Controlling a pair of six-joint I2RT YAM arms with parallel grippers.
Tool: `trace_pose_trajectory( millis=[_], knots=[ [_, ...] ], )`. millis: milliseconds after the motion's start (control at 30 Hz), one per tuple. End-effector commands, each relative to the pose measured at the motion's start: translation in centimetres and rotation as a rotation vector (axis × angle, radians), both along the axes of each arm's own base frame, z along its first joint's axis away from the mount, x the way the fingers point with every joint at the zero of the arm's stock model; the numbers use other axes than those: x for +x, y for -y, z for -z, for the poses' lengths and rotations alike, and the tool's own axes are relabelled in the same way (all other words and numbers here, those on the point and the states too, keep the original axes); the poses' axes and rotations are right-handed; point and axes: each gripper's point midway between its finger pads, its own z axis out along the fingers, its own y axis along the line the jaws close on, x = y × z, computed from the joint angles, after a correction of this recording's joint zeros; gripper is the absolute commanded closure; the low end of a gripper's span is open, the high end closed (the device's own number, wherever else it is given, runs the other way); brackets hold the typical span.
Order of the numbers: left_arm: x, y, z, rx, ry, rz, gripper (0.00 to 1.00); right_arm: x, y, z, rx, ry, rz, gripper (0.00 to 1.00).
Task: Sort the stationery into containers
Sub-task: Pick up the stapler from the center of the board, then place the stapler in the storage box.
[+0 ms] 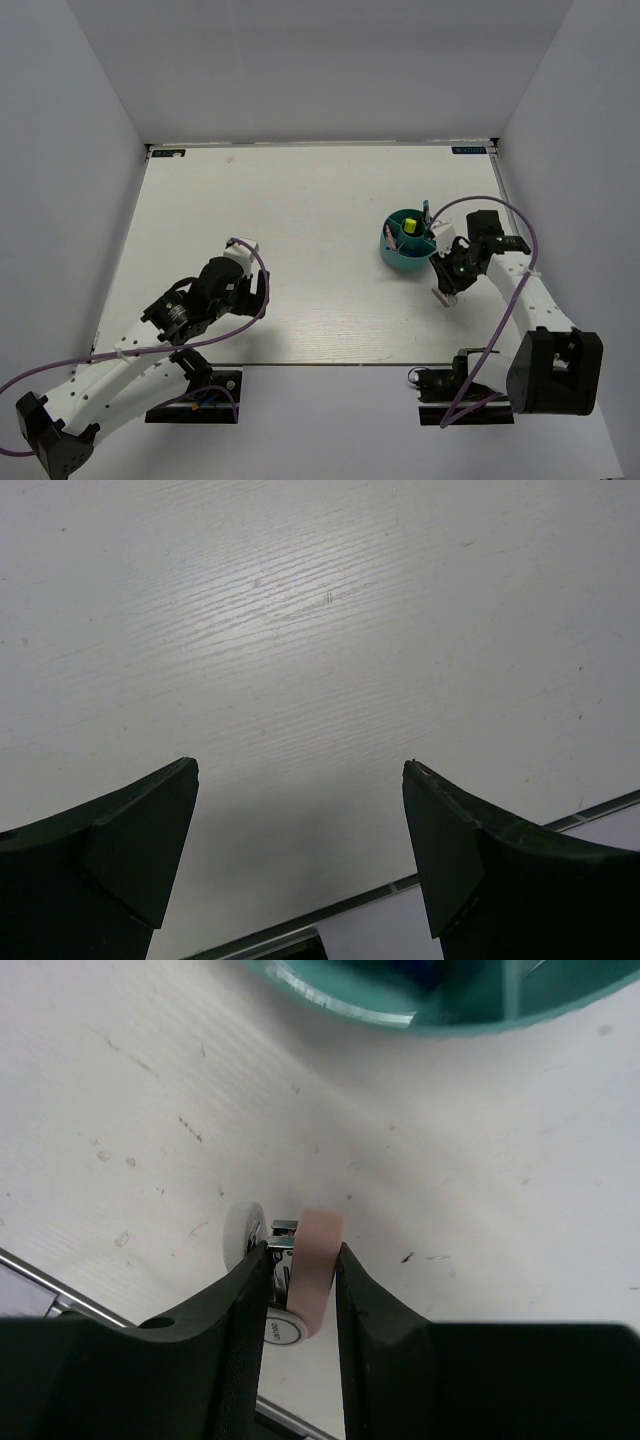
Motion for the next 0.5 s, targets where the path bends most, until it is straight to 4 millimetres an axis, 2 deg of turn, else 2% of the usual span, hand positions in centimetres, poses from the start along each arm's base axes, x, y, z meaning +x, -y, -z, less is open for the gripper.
trace_pose_trajectory(
  millis=[0,67,100,200,233,367,400,467],
  knots=[
    [-0.2,0.2,0.1,-0.006,-0.011,0.017,0.07,1.3,-0.8,-3.0,0.03,0.084,-0.041,0.81],
    [-0.2,0.3,0.2,-0.01,-0.012,0.024,0.07,2.3,-0.8,-4.2,0.033,0.124,-0.036,0.82],
    [-0.2,0.5,0.3,-0.011,-0.017,0.03,0.07,3.3,-1.0,-5.6,0.04,0.171,-0.042,0.82],
    [-0.3,0.6,0.3,-0.011,-0.023,0.04,0.07,4.5,-1.3,-7.0,0.042,0.211,-0.049,0.82],
    [-0.3,0.8,0.4,-0.007,-0.03,0.05,0.07,5.7,-1.3,-8.8,0.042,0.26,-0.053,0.82],
    [-0.3,0.9,0.6,-0.003,-0.034,0.053,0.07,8.7,-1.6,-12.4,0.027,0.385,-0.081,0.82],
    [-0.3,0.9,0.5,-0.005,-0.034,0.054,0.07,9.1,-1.6,-12.5,0.023,0.389,-0.086,0.82],
    [-0.2,0.9,0.5,-0.002,-0.032,0.054,0.07,10.9,-1.7,-14.8,0.016,0.475,-0.085,0.82]
  ],
)
